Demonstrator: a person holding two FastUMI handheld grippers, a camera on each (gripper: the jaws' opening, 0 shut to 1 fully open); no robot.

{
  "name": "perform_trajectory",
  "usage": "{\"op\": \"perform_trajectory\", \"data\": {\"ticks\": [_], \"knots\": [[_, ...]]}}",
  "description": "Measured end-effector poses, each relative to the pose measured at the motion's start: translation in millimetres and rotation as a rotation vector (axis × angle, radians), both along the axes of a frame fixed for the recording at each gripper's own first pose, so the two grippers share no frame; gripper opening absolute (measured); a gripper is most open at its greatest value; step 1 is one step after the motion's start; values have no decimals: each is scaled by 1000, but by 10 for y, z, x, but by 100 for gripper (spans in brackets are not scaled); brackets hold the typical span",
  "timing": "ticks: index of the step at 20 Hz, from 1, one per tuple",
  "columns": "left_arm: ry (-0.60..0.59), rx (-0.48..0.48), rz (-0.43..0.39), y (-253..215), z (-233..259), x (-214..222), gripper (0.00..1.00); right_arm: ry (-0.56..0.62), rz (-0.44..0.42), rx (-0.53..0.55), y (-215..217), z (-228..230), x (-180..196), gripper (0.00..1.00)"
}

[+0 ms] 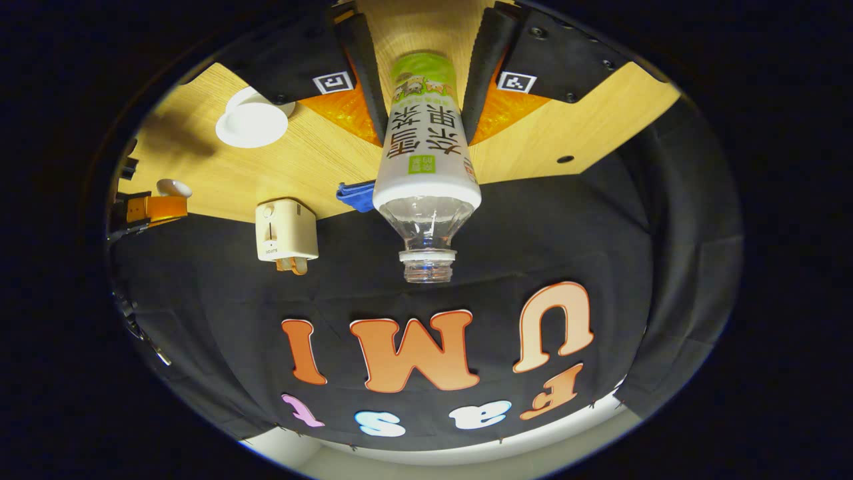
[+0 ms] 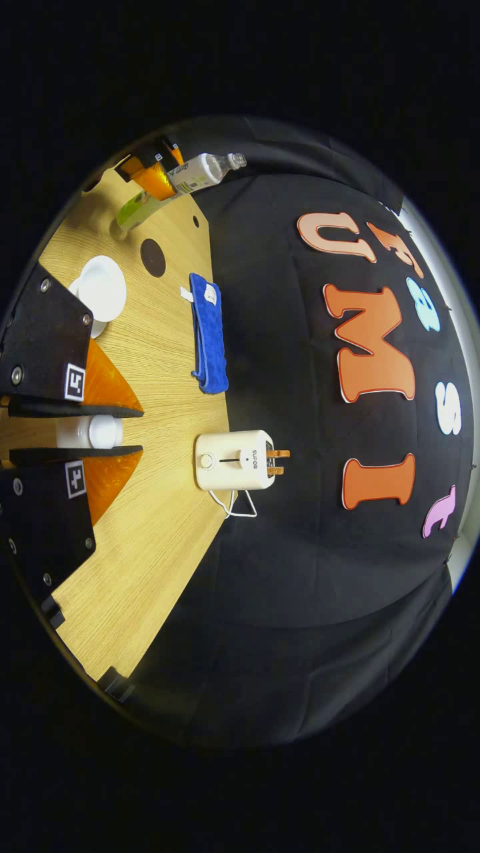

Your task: Open the teacup lid with one hand, grasp the water bottle and pour water into the teacup with the other hand; after pouring, place the water bottle on the coaster and then close the teacup lid.

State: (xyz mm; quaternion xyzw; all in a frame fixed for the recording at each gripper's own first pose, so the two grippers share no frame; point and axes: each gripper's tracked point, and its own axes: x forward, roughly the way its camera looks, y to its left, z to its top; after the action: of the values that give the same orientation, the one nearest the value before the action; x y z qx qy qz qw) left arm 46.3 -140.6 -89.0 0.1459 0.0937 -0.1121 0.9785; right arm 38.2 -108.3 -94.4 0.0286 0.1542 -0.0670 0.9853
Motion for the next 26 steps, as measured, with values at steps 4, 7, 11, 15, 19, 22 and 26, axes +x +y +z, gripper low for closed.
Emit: {"op": "perform_trajectory", "data": {"ticks": [4,7,11,15,19,22,26], "knots": [[-2,123,-68,-158,19,-62,63,-8,-14,6,-59,34,-19,18],[-3,250,-122,-244,-88,-126,64,-9,-26,14,-113,38,-33,18],[-15,428,-178,-307,-162,-170,63,-10,-37,20,-167,43,-51,18],[-41,634,-250,-324,-199,-180,62,-8,-44,24,-189,41,-58,18],[-53,766,-301,-344,-226,-131,64,-6,-39,20,-170,47,-73,18],[-81,878,-342,-381,-197,-143,64,-6,-41,19,-175,47,-76,18],[-103,1018,-411,-478,-257,-82,62,-4,-53,21,-229,38,-93,18]]}}
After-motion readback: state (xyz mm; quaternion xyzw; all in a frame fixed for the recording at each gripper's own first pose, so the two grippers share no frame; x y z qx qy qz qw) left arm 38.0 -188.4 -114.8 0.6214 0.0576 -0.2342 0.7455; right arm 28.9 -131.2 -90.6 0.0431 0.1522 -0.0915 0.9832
